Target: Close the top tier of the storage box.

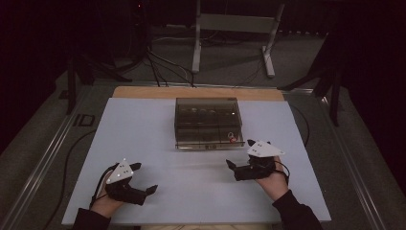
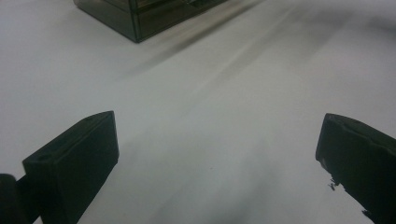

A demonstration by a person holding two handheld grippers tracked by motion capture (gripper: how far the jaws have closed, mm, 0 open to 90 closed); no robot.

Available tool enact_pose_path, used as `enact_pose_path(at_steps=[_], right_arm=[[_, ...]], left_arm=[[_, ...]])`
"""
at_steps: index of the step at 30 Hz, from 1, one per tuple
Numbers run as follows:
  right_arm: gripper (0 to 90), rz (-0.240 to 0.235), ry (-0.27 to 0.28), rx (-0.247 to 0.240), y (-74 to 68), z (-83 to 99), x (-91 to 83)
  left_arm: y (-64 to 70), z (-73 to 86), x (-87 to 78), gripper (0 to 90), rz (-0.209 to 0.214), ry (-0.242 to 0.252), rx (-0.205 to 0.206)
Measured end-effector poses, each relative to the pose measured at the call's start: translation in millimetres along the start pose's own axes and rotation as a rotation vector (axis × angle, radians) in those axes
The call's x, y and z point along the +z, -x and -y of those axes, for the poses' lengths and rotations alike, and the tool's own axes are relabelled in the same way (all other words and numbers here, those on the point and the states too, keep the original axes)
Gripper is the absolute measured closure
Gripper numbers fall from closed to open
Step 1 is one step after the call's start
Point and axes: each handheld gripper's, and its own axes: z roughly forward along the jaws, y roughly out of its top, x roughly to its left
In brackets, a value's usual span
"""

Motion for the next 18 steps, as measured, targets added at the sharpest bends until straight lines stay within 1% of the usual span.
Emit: enact_pose_path(at_steps=[1, 6, 18], right_arm=[[0.2, -0.003, -0.004, 0.005, -1.2, 0.9, 1.1], [0.2, -0.002, -0.026, -0.015, -6.8, 4.9, 6.4], [0.2, -0.022, -0.093, -0.006, -11.3, 14.5, 15.7]], left_arm=[[0.0, 0.0, -0.1, 0.1, 0.0, 0.001, 0.001], [0.1, 0.1, 0.2, 0.1, 0.0, -0.005, 0.004], [0.9, -0.1, 0.2, 0.1, 0.001, -0.005, 0.01]])
